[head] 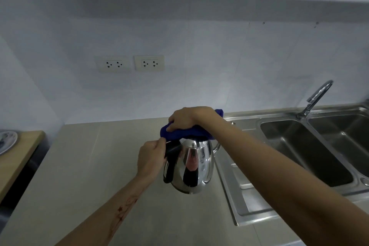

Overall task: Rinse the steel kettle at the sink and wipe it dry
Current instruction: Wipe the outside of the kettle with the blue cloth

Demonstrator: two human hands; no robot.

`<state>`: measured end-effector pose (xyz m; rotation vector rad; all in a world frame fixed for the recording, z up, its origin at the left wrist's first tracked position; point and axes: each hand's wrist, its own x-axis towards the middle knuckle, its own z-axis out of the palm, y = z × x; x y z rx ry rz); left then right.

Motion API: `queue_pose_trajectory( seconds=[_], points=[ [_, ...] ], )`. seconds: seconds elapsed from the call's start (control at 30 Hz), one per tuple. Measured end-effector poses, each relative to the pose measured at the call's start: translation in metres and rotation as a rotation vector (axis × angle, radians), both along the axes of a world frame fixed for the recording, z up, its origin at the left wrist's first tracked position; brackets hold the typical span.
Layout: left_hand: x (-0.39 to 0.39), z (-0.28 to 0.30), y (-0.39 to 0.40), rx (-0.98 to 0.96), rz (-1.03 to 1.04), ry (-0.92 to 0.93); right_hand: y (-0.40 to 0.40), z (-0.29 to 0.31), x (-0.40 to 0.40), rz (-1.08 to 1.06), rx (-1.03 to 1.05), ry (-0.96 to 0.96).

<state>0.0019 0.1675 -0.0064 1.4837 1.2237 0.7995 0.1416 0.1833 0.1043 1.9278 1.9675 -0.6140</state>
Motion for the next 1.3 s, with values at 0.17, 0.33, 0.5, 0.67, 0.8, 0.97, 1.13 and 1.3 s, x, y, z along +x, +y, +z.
queue_pose_trajectory(
  seconds=[0.17, 0.33, 0.5, 0.67, 0.8, 0.97, 1.13, 1.3],
  points=[
    [-0.007, -0.010, -0.009, 0.157, 0.045, 0.072, -0.021, -0.010, -0.004, 0.055, 0.108, -0.069],
    [-0.010, -0.012, -0.018, 0.257, 0.082, 0.158, -0.035, -0.026, -0.001, 0.112, 0.202, -0.058],
    [-0.014, -0.028, -0.021, 0.322, 0.116, 0.207, -0.055, -0.042, -0.001, 0.151, 0.369, -0.063],
    [-0.014, -0.038, -0.023, 0.457, 0.111, 0.283, -0.075, -0.071, -0.001, -0.096, 0.555, 0.065],
    [-0.017, -0.050, -0.026, 0.507, 0.085, 0.344, -0.075, -0.086, -0.010, -0.087, 0.458, 0.111],
    [-0.022, -0.058, -0.034, 0.494, 0.092, 0.357, -0.065, -0.090, -0.008, -0.102, 0.317, 0.175],
    [-0.022, -0.063, -0.031, 0.424, 0.132, 0.371, -0.071, -0.100, -0.003, -0.268, 0.464, 0.247],
    [-0.024, -0.062, -0.021, 0.107, 0.242, 0.290, -0.092, -0.119, -0.025, -0.733, 0.867, 0.574]
  ],
)
